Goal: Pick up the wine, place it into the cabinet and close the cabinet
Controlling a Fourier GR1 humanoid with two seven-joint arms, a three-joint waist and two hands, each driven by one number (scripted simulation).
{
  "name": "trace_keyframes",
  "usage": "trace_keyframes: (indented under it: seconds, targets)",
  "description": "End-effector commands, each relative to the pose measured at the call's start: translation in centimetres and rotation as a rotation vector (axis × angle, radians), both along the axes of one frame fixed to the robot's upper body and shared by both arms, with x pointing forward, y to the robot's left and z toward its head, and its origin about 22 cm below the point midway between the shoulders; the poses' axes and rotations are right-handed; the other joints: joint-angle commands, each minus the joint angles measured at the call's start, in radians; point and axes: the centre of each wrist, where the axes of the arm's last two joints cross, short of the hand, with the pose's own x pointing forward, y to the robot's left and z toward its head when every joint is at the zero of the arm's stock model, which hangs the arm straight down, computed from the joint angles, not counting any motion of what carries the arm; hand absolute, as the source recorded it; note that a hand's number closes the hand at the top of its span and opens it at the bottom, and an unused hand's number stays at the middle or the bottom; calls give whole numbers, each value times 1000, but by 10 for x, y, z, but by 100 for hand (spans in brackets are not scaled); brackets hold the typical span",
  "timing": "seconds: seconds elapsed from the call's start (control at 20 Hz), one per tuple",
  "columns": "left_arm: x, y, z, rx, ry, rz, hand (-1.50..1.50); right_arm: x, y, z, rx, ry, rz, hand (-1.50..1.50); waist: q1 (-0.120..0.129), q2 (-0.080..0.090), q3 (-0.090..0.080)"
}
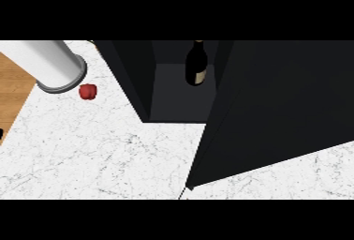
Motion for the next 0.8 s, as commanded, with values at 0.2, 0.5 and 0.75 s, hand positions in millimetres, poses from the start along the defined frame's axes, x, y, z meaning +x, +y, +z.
trace_keyframes:
  seconds: [0.2, 0.5, 0.75]
  targets:
    - [5, 4, 0, -36, 26, -35, -150, -3, 51, 9, 24, -113, 78, 150, 10, 3, 0]
    - [16, -5, 7, -55, 20, -39, -150, 12, 60, 24, 38, -66, 106, 150, 19, 8, 0]
    - [15, -8, 18, -59, 7, -75, -150, 42, 72, 41, 59, -76, 84, 150, 44, 12, 0]
